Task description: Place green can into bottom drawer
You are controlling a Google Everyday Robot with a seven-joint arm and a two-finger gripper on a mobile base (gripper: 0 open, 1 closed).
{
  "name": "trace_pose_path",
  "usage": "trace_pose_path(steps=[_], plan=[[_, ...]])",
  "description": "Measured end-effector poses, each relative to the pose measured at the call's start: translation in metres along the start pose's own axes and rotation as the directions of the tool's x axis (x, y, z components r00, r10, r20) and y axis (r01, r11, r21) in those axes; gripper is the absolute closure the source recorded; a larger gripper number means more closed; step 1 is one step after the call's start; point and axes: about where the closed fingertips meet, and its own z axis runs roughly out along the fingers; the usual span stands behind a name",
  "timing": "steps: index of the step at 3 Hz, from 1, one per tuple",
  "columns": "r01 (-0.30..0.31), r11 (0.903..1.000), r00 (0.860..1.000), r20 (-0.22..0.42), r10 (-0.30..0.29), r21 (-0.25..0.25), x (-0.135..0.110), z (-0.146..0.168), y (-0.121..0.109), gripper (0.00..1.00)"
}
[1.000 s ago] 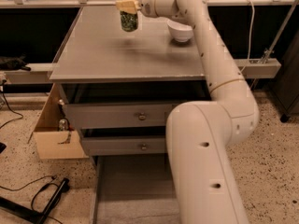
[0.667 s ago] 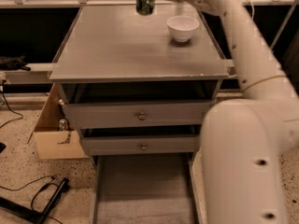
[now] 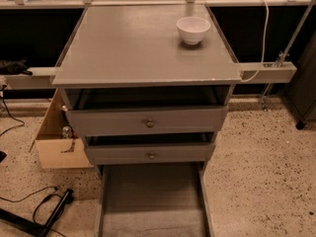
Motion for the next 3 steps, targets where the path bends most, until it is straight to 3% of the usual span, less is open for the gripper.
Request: trace_pose_path(steps=[1,2,3], plan=[[-0.057,0.9968,0.998,-0.021,0.056,-0.057,-0.002,-0.032,0.064,1.0],[-0.132,0.9872,0.99,-0.069,0.126,-0.09,0.074,-0.067,0.107,1.0],[-0.151,0.9881,0.987,-0.05,0.15,-0.028,0.143,-0.096,0.112,1.0]])
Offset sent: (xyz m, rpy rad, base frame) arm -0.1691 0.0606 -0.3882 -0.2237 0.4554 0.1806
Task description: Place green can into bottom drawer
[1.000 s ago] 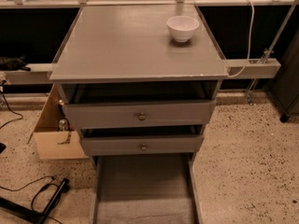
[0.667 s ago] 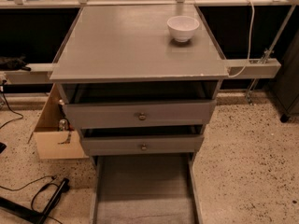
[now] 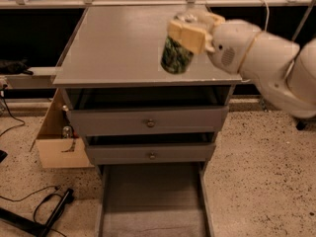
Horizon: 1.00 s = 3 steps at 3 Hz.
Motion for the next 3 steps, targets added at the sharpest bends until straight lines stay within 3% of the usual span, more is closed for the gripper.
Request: trace_pose_path(steps=[1,2,3], plan=[[-0.021,0.9955,0.999,0.04,0.017,0.092,0.071,-0.029,-0.006,1.0],[-0.012,0.9924,0.999,0.043,0.006,0.122,0.168,-0.023,0.03,1.0],[-0.057,0.9915,0.998,0.036,0.053,0.117,0.185,-0.025,0.033,1.0]])
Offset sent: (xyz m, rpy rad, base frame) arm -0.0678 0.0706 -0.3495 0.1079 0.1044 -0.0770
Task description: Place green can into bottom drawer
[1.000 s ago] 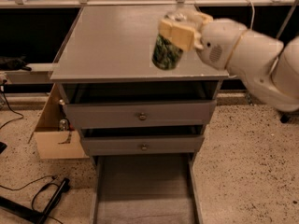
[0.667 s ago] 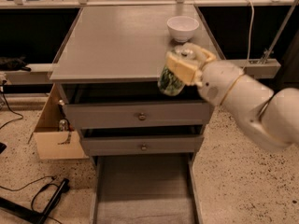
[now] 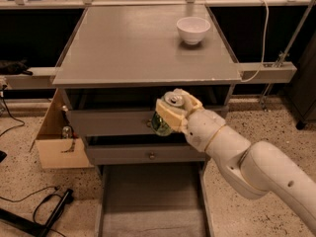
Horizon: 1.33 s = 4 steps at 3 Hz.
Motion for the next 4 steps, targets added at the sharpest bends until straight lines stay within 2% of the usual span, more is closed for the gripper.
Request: trace_pose_path(steps=[1,2,3,4], plan=[[0.009,1.0,1.0,0.003,-0.009,0.0,-0.006,0.001,-0.001,1.0],[-0.027,0.9996,1.0,0.001,0.027,0.0,0.018,0.006,0.001,1.0],[-0.074,0.996,0.997,0.006,0.074,-0.051,0.082,0.004,0.01,1.0],[-0.117,0.9781,0.993,0.013,0.121,-0.172,0.173,-0.005,0.012,1.0]])
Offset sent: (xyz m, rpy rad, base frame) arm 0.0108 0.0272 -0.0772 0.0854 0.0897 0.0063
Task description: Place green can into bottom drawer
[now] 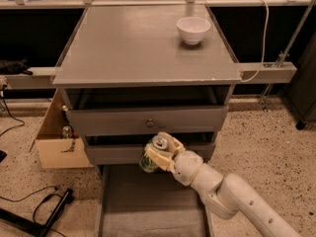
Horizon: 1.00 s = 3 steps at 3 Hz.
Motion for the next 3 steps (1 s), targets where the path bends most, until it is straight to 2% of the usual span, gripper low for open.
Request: trace_pose_path(steps=[1,2,3], plan=[[-0.009,0.9937,0.999,-0.033,0.005,-0.111,0.04,-0.004,0.005,1.0],[-0.02,0.987,0.999,-0.05,0.012,-0.16,0.07,-0.007,0.013,1.0],[-0.023,0.9856,0.998,-0.054,0.014,-0.168,0.076,-0.007,0.015,1.0]])
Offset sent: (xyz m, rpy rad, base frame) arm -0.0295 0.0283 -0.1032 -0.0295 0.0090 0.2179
